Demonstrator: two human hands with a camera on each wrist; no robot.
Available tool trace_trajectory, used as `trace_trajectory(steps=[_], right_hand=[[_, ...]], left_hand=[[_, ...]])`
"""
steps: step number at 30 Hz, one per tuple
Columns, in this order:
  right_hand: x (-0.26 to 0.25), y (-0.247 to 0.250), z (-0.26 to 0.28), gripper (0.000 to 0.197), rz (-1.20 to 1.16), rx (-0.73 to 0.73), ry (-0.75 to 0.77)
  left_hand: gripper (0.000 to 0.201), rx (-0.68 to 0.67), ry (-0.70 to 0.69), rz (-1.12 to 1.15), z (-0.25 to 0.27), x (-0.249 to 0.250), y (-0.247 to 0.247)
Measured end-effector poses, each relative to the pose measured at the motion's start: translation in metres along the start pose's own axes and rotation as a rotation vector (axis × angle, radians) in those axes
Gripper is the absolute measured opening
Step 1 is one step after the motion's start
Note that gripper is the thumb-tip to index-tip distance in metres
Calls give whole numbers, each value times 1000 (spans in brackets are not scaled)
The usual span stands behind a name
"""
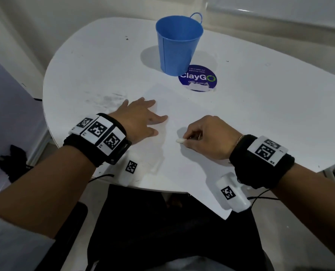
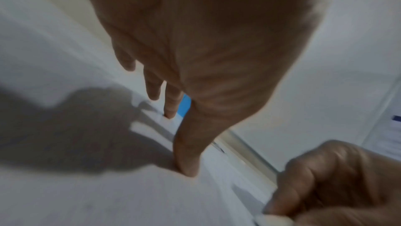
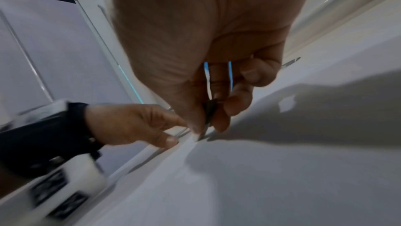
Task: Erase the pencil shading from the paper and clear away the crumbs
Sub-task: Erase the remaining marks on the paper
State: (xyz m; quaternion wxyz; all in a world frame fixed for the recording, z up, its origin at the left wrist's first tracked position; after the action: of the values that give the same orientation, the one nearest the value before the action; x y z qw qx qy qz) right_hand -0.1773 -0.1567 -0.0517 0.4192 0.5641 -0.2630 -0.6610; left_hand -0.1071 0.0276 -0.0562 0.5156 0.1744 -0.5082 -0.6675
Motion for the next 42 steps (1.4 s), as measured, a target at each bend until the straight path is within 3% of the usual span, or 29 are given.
trace_trajectory(steps=[5,9,13,14,17,18,22,23,26,27,30,31,32,35,36,39,40,42], right_hand=[[-1,12,-16,10,-1,124,-43],[-33,-12,5,6,89,-94,134],[-1,22,-18,8,70,144,-57],[-3,19,-15,8,86,146,-49],[-34,-17,11,5,105,-122,132],[-35,-15,12,5,108,-147,132],[6,26,-18,9,66,197,-118],[4,22,-17,9,74,174,-89],[-28,-11,6,5,100,-155,118],[-25,-7,3,5,106,-157,103],[7,31,-26,8,54,172,-116],[8,31,-25,9,71,214,-128],[0,22,-21,8,83,165,-77],[-38,-17,7,3,104,-184,131],[-31,-10,1,3,102,-175,99],[6,29,-26,8,44,163,-131],[7,28,-24,8,70,181,-123],[-17,0,-9,8,129,-26,36]], left_hand=[[78,-138,3,-18,5,11,-3],[89,-162,21,-14,11,11,0],[93,-155,57,16,12,9,0],[93,-154,60,20,11,8,0],[95,-161,59,34,10,7,-1],[95,-161,60,36,10,7,-1],[93,-152,57,20,9,10,1],[93,-152,56,23,9,11,1],[95,-160,70,46,9,9,0],[95,-159,69,47,9,9,1],[91,-156,49,43,11,13,2],[91,-154,47,43,12,14,3],[91,-152,48,46,11,14,3],[93,-154,60,57,10,12,2],[93,-155,64,56,9,11,2],[91,-156,56,47,12,14,4],[91,-153,52,45,12,15,4],[92,-145,54,43,11,15,5]])
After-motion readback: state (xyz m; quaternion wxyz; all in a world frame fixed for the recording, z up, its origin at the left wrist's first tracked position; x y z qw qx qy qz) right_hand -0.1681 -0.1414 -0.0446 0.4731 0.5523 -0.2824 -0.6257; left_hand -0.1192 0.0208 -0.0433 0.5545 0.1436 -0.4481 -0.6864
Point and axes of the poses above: each hand's wrist, its own z-axis away from the middle knuckle, its own y-axis out of the back of the hand, x = y × z, the point moved 5 cm from there along -z, towards the middle knuckle
